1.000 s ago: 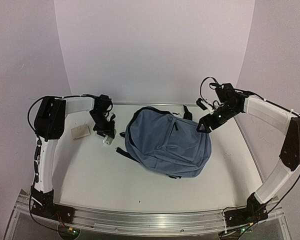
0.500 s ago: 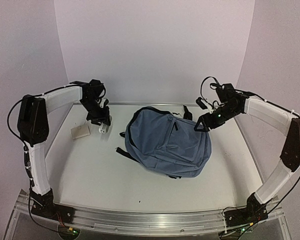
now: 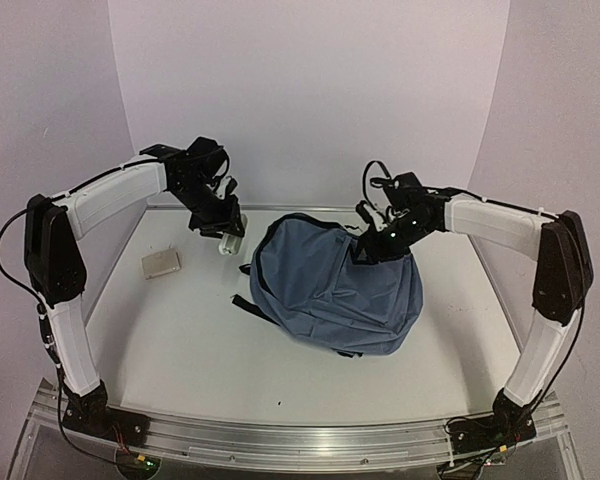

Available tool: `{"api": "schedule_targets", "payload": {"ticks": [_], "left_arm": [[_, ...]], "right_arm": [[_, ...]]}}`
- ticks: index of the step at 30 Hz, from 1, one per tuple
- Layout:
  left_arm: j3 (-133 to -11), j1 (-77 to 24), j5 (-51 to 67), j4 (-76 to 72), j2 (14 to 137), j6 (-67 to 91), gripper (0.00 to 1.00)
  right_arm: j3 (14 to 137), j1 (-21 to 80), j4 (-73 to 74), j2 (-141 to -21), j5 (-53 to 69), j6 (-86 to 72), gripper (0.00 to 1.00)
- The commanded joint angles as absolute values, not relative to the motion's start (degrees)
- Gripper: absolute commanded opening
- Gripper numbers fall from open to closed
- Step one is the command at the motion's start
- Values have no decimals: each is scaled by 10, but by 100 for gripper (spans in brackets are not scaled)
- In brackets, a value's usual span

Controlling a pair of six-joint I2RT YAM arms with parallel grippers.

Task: Pack the student bag
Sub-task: Pick up the stationery from the center of the board, then place the stationery in the student bag.

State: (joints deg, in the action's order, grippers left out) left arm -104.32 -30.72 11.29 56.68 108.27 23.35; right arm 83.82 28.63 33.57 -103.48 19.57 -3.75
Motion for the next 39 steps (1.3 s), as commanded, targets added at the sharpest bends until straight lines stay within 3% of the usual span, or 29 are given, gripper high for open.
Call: {"api": "schedule_targets", "payload": {"ticks": [1,9,12,16,21,29,35,39], "left_arm": [[-1082,-305,92,565,1062,261,11],[-1070,-311,83,564,1054,269,11],[-1072,-310,76,569,1052,266,11],[-1073,-311,66,576,1048,260,11],[-1074,-311,57,582,1044,253,11],[-1068,-311,83,574,1050,240,10],[-1076,-314,98,570,1065,228,10],[-1090,-316,103,572,1075,225,10]], "right_arm": [[879,308,322,-1087,117,-77,49],[946,353,323,-1174,105,-113,65],[962,385,323,-1188,95,-96,76],[938,418,324,-1205,62,-60,79],[872,421,338,-1206,30,-18,65],[744,392,364,-1093,19,84,44],[737,314,373,-1061,38,112,34],[754,297,373,-1051,72,112,34]]}}
